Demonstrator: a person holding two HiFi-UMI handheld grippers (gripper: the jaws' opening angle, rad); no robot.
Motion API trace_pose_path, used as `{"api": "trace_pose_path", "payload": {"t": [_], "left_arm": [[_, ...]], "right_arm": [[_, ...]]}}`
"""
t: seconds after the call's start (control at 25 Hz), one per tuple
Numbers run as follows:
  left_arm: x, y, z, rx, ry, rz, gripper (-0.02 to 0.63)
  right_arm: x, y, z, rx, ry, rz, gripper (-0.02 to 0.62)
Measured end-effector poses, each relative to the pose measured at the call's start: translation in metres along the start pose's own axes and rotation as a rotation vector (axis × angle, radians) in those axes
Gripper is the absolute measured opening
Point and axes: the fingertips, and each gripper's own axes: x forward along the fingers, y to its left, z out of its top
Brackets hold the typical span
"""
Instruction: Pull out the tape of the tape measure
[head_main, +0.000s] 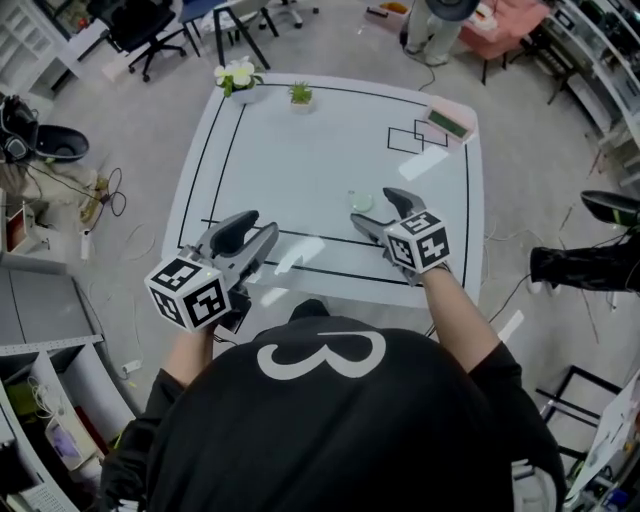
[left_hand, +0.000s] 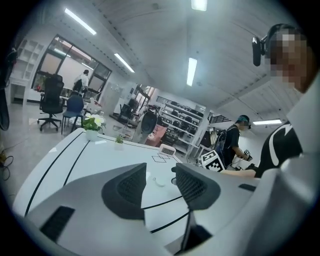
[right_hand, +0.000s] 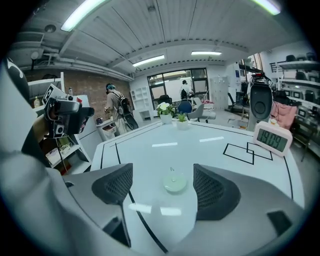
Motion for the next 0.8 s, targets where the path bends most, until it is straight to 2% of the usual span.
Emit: {"api": "trace_pose_path", "payload": {"t": [0.12,0.28,0.6,0.8], "left_arm": [[0.013,0.017,-0.004,0.001,0.04,-0.035,0.217],[0.029,0.038,-0.013,0.005,0.073,-0.067,0.249],[0.047,0.067,-0.031,0.008,0.128,-0.123,0.265],[0.056,0.07,-0.039,0.044,0.162,-0.161,0.272]], "right_arm": [[0.009,-0.006,-0.003,0.012,0.026,-0.031,0.367],[0.022,-0.014,-0.015,0.023,0.067,-0.06,0.367],[0.041,-0.021,-0.031,0.042,0.118,-0.132,0.357],[0.052,-0.025,-0.038,0.042,0.167,-0.156,0.345]]}}
